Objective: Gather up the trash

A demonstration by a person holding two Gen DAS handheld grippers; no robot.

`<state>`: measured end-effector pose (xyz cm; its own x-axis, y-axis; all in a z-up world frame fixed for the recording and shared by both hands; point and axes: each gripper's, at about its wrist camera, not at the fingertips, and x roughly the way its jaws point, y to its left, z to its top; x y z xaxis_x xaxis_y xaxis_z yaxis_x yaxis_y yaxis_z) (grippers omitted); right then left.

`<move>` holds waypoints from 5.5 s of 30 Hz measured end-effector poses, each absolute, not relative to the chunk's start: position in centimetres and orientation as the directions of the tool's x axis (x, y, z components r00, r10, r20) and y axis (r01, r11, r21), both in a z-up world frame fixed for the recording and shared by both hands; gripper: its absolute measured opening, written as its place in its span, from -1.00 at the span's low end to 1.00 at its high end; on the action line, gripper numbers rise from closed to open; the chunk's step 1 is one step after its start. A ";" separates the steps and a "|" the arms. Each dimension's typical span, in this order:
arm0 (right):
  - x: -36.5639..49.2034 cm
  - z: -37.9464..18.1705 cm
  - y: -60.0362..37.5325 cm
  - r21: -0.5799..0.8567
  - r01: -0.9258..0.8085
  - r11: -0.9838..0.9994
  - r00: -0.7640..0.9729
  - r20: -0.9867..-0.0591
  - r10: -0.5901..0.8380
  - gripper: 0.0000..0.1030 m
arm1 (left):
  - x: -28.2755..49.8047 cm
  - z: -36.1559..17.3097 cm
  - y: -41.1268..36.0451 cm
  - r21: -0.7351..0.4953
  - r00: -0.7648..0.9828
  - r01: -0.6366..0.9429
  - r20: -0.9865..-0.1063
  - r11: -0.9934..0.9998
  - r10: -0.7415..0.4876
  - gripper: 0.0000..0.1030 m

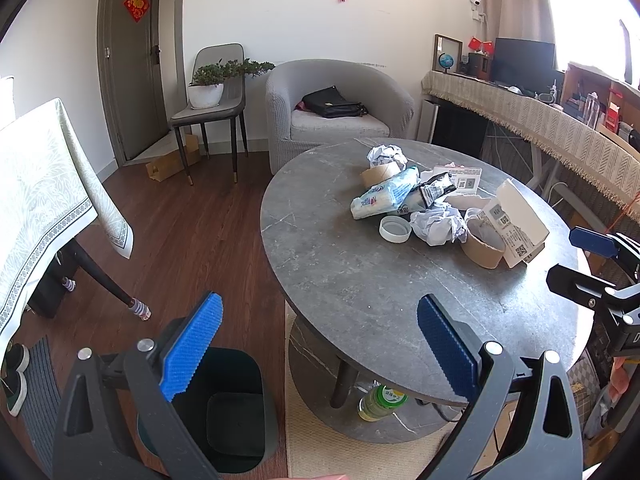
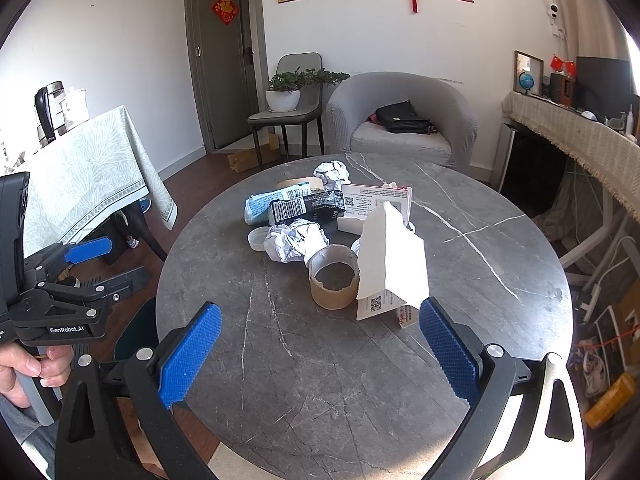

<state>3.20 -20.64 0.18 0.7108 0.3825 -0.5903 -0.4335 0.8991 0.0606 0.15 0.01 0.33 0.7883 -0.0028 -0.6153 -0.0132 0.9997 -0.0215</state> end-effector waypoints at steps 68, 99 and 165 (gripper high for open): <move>6.9 -0.3 -24.9 0.268 -0.324 0.908 0.695 -0.583 0.420 0.72 | 0.2 0.5 -2.5 -0.010 0.798 0.106 -0.595 0.994 -0.092 0.88; 13.5 -2.8 -27.2 0.547 -0.256 0.797 0.579 -0.573 0.579 -0.04 | 6.7 -1.9 -9.7 -0.190 0.638 0.381 -0.655 0.905 -0.406 0.24; 10.9 2.1 -18.1 0.516 -0.512 0.687 0.533 -0.437 0.725 -0.04 | 6.6 1.7 2.8 -0.139 0.762 0.120 -0.621 0.983 -0.181 -0.10</move>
